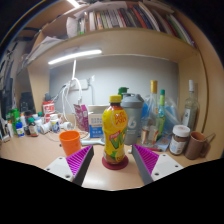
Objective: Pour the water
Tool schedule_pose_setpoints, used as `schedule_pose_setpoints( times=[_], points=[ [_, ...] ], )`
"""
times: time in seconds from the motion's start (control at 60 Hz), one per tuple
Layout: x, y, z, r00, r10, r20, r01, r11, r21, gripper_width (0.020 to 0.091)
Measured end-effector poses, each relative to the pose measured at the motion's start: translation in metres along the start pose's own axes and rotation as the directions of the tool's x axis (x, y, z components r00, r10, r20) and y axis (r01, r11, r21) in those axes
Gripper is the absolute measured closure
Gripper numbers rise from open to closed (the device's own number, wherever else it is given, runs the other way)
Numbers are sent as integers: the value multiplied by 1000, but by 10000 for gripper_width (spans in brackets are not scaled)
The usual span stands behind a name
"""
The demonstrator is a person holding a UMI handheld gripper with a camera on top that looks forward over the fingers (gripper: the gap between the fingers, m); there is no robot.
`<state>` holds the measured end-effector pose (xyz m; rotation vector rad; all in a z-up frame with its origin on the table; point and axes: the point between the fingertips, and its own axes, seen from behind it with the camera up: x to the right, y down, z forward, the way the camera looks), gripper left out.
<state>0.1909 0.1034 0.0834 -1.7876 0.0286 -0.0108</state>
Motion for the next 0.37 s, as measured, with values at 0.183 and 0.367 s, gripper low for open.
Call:
schedule_pose_setpoints(
  times=[0.183, 0.367],
  points=[
    [-33, -27, -111, 999, -6, 44, 1, 995, 98, 263],
    [-49, -15, -190, 999, -37, 26, 35, 996, 80, 254]
  ],
)
